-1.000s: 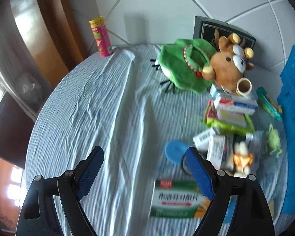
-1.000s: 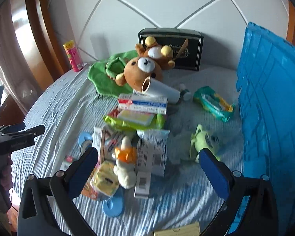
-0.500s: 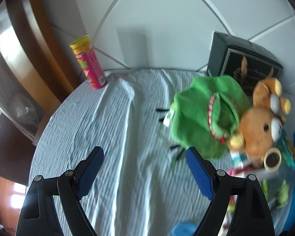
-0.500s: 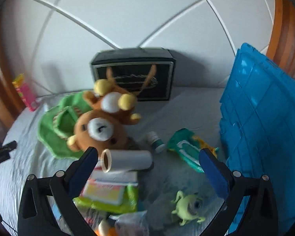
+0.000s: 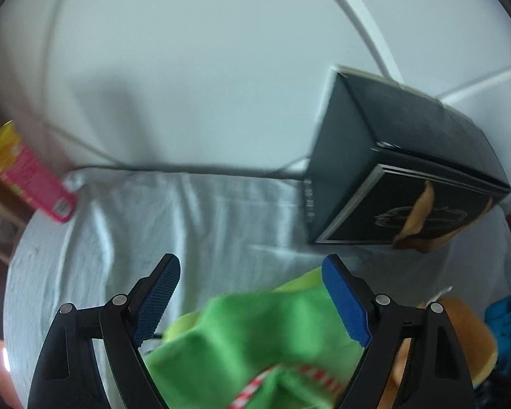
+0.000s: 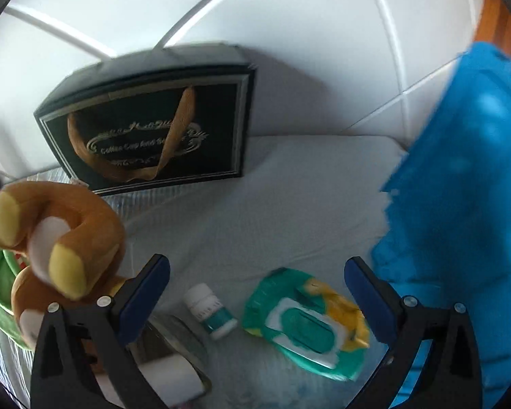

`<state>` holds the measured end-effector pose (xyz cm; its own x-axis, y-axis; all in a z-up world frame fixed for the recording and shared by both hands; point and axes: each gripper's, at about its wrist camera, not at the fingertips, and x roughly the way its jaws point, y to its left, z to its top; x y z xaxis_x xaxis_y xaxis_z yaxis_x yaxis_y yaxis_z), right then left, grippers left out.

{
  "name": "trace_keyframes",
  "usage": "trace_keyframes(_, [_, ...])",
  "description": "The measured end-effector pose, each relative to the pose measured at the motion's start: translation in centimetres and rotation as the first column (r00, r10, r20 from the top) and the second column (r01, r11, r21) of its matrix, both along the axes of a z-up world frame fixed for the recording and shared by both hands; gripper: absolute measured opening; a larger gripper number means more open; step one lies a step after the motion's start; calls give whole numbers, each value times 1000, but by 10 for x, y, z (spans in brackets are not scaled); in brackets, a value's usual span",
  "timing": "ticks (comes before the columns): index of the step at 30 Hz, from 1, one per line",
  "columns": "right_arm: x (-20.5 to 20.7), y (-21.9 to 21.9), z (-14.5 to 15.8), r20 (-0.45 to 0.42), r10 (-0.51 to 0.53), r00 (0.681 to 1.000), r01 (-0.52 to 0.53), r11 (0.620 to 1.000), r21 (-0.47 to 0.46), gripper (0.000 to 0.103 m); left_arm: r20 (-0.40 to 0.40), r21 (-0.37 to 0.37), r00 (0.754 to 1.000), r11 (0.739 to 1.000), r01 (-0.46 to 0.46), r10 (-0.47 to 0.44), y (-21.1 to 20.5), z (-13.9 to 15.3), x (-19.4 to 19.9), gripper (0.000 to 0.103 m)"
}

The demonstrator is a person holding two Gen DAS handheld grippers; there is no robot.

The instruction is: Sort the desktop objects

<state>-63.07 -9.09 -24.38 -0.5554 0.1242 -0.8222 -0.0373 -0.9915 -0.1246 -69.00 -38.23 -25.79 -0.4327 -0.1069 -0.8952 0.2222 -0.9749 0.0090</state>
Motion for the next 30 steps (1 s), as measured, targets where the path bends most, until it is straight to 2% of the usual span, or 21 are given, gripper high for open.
trace_keyframes(2, [-9,-7,-12,24,22,999,-22,999,-25,103,105,-37,994,999,37,-33,11,-26,-9,86])
trace_keyframes(3, [-13,-12,-18,40,33,999,-31,998,-45,103,122,-35,992,998,43,-39,11,-31,-4,86])
trace_keyframes(7, [-22,-37,-38,132,108,985,-98,992,-77,103,139,-13,989,998,60,-58,1,-37,26,86])
trace_keyframes(10, [-7,-58,-32,148,226,963,-211,971,-110,103,144,-56,988,996,68,-60,-10,-31,66,86])
trace_keyframes(13, [26,-79,-27,180,363,914,-336,928,-163,103,122,-44,992,998,40,-34,-32,-18,117,86])
trace_keyframes(15, [55,-87,-17,165,425,890,-391,898,-203,103,113,-51,993,998,30,-25,-40,-5,157,86])
trace_keyframes(18, [96,-98,2,125,487,865,-456,864,-213,103,161,-72,987,997,28,-16,-53,-8,211,86])
trace_keyframes(23, [170,-122,21,70,556,828,-528,816,-235,103,137,-126,990,992,-6,24,-80,-6,293,85])
trace_keyframes(29, [240,-159,27,81,697,712,-644,695,-320,103,55,-206,987,969,-138,152,-127,18,359,85])
trace_keyframes(30, [249,-162,28,74,705,705,-651,685,-326,103,40,-200,987,969,-146,157,-131,23,367,85])
